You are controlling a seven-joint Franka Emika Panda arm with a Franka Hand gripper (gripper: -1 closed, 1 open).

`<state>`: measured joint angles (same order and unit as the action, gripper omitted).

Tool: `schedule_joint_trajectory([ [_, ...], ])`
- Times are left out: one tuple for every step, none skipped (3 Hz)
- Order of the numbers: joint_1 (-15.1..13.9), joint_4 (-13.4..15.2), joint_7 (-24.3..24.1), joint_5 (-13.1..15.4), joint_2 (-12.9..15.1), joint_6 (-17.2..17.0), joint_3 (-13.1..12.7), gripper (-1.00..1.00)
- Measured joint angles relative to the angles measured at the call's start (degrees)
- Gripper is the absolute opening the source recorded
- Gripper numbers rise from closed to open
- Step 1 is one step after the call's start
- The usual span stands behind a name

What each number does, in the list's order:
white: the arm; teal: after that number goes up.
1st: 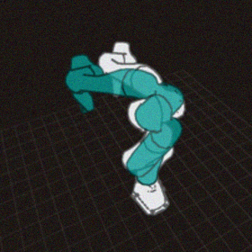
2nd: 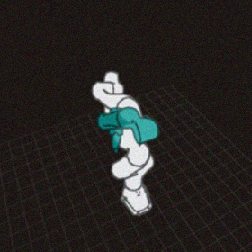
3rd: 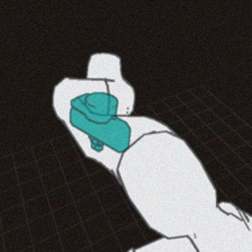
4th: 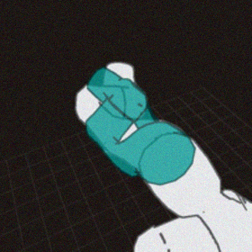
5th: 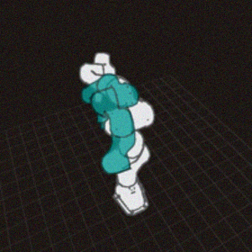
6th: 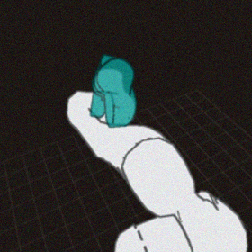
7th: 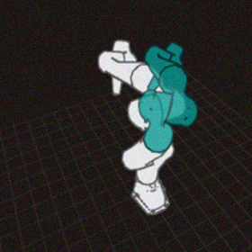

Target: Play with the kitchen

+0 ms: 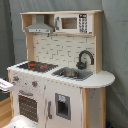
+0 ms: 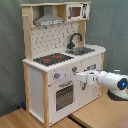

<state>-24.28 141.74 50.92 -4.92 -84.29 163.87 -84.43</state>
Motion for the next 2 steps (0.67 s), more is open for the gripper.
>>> schedule_joint_trajectory([
  [2.12,-0.34,1.68,0.09,-0.24,-0.04,5.04,1.0],
  [2.22,-0.59,6.95,0.13,-0.68,-0.6,8.43,1.0],
])
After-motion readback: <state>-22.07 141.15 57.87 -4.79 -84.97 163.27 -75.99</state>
